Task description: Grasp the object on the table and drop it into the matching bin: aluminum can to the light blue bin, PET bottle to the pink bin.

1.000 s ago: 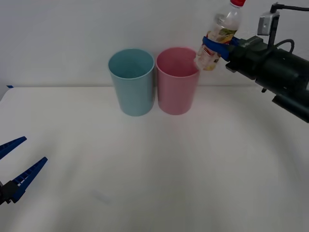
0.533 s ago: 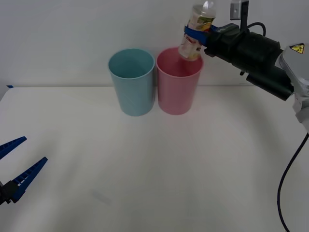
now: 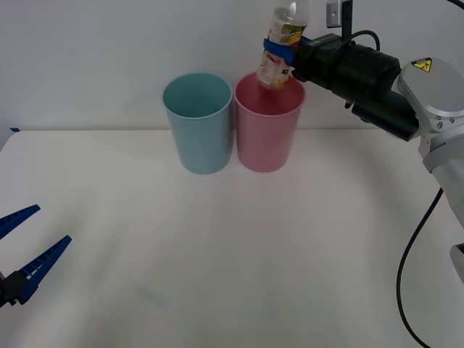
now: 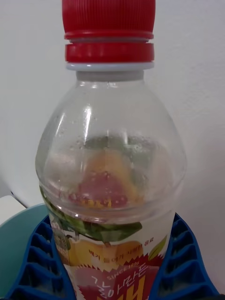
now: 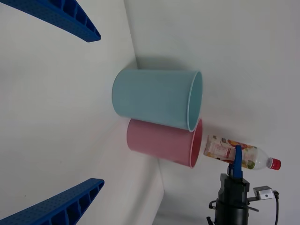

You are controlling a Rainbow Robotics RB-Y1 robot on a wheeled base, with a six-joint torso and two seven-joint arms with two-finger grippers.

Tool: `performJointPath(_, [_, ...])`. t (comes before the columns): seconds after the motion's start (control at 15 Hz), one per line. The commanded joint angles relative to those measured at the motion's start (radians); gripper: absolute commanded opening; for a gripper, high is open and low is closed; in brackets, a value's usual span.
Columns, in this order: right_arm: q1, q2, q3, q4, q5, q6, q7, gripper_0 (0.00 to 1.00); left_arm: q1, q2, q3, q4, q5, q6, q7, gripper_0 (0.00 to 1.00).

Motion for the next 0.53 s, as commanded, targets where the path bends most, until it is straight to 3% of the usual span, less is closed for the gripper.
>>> performJointPath(0.07, [0.000, 0.000, 0.000, 0.000, 0.000, 0.000, 0.003, 1.00, 0.000, 0.000, 0.000, 0.000, 0.000, 0.000, 0.000, 1.00])
performJointPath(0.4, [0.025, 0.000, -0.002, -0.011, -0.042, 0.000, 0.026, 1.00, 0.000, 0.000, 0.000, 0.000, 0.000, 0.000, 0.000, 1.00])
performJointPath(0.53, [0.077, -0.006, -0.018, -0.081, -0.042, 0.000, 0.032, 1.00, 0.000, 0.000, 0.000, 0.000, 0.000, 0.000, 0.000, 1.00])
